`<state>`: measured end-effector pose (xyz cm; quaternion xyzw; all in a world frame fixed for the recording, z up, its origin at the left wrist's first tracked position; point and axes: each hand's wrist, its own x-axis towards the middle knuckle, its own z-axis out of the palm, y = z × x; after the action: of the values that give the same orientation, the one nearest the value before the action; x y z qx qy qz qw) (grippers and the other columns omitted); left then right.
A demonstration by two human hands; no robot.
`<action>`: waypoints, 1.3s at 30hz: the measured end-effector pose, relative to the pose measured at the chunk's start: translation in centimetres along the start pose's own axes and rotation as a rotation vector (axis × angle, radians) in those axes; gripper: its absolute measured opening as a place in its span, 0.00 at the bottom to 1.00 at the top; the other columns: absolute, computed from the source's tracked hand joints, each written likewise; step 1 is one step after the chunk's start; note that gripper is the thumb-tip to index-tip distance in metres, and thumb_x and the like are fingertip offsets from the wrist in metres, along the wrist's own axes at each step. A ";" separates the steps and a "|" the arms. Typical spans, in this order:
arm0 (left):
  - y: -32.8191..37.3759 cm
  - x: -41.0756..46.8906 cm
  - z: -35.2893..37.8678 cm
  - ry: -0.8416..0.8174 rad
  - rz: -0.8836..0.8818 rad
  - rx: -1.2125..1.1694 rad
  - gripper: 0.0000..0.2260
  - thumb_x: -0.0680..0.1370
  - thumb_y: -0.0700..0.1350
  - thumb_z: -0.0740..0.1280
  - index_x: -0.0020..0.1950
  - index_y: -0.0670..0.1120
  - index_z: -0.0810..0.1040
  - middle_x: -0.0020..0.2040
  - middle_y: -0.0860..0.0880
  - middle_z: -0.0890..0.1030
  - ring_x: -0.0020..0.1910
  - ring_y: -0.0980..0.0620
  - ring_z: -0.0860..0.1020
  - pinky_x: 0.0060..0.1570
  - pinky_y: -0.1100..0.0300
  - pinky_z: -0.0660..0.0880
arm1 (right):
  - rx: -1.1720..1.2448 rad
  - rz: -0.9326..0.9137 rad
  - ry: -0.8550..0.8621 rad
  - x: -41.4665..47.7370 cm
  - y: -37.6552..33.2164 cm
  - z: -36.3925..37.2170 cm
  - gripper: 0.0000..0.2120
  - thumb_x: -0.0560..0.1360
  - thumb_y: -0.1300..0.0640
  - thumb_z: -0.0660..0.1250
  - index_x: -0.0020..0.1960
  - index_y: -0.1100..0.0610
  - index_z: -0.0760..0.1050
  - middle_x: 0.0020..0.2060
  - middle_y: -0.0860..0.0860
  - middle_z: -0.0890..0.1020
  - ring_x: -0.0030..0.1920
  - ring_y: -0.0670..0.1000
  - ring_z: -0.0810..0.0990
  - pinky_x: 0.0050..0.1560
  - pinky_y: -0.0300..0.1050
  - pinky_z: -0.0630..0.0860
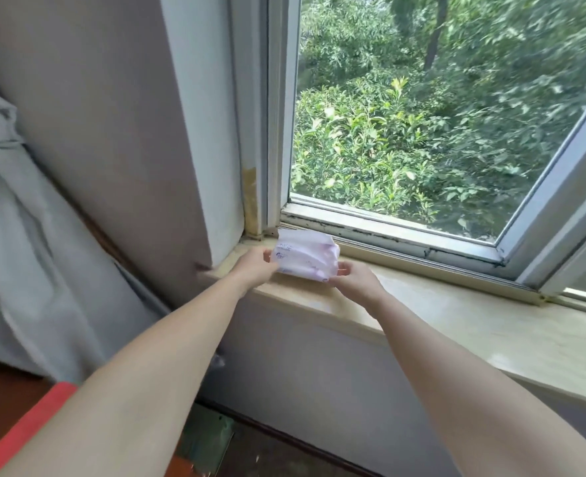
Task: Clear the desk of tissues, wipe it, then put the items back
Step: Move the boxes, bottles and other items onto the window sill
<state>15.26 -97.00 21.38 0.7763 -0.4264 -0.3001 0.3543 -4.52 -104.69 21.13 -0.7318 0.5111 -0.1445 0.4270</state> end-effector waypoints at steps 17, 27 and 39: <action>1.0 1.5 1.1 -0.072 0.015 0.070 0.21 0.79 0.42 0.66 0.72 0.44 0.68 0.66 0.48 0.75 0.67 0.50 0.72 0.58 0.61 0.68 | -0.231 -0.055 0.147 0.4 -1.1 -1.2 0.18 0.74 0.61 0.64 0.63 0.59 0.76 0.60 0.57 0.80 0.62 0.59 0.76 0.52 0.44 0.70; -2.5 -6.1 -3.9 -0.062 0.063 0.323 0.27 0.80 0.46 0.65 0.78 0.44 0.62 0.75 0.46 0.67 0.72 0.49 0.68 0.68 0.59 0.64 | -0.274 -0.229 0.110 -3.7 -4.2 2.9 0.21 0.74 0.61 0.66 0.67 0.57 0.73 0.61 0.53 0.79 0.62 0.52 0.76 0.64 0.46 0.71; -13.6 -21.8 -11.4 0.071 -0.113 0.477 0.27 0.78 0.47 0.67 0.75 0.44 0.65 0.71 0.42 0.71 0.70 0.44 0.71 0.68 0.53 0.67 | -0.530 -0.511 -0.227 -13.5 -8.8 15.4 0.21 0.74 0.59 0.67 0.67 0.56 0.73 0.62 0.54 0.79 0.63 0.57 0.76 0.60 0.49 0.74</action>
<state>20.23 -69.35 20.44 0.8706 -0.4284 -0.1826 0.1585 5.07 -84.57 21.84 -0.9319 0.2815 -0.0272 0.2270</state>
